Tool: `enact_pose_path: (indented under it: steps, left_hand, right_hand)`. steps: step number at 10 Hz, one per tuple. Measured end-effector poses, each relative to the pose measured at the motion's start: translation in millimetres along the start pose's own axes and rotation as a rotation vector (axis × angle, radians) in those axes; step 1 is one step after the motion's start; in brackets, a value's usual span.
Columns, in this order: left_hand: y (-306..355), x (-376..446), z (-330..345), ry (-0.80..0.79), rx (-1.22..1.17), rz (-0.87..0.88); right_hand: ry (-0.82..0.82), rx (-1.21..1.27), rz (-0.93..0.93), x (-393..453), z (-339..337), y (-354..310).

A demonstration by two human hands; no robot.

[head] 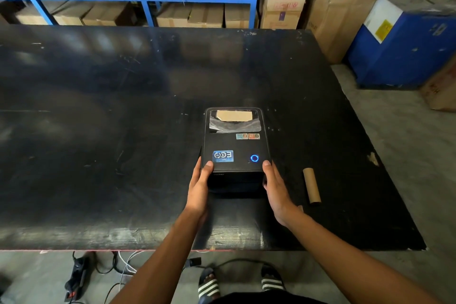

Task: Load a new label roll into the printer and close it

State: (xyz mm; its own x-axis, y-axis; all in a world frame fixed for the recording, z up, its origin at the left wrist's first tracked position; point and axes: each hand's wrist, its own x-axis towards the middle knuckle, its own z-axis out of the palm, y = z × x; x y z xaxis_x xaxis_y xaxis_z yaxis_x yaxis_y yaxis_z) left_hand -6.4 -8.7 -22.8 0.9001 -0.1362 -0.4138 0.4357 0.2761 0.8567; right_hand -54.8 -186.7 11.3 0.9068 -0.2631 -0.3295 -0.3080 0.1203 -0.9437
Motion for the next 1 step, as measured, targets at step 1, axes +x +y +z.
enact_pose_path:
  steps: [1]
  left_hand:
    - [-8.6,-10.0,-2.5,0.012,-0.195,0.023]
  right_hand:
    - [0.010,0.101,0.046,-4.8,-10.9,16.4]
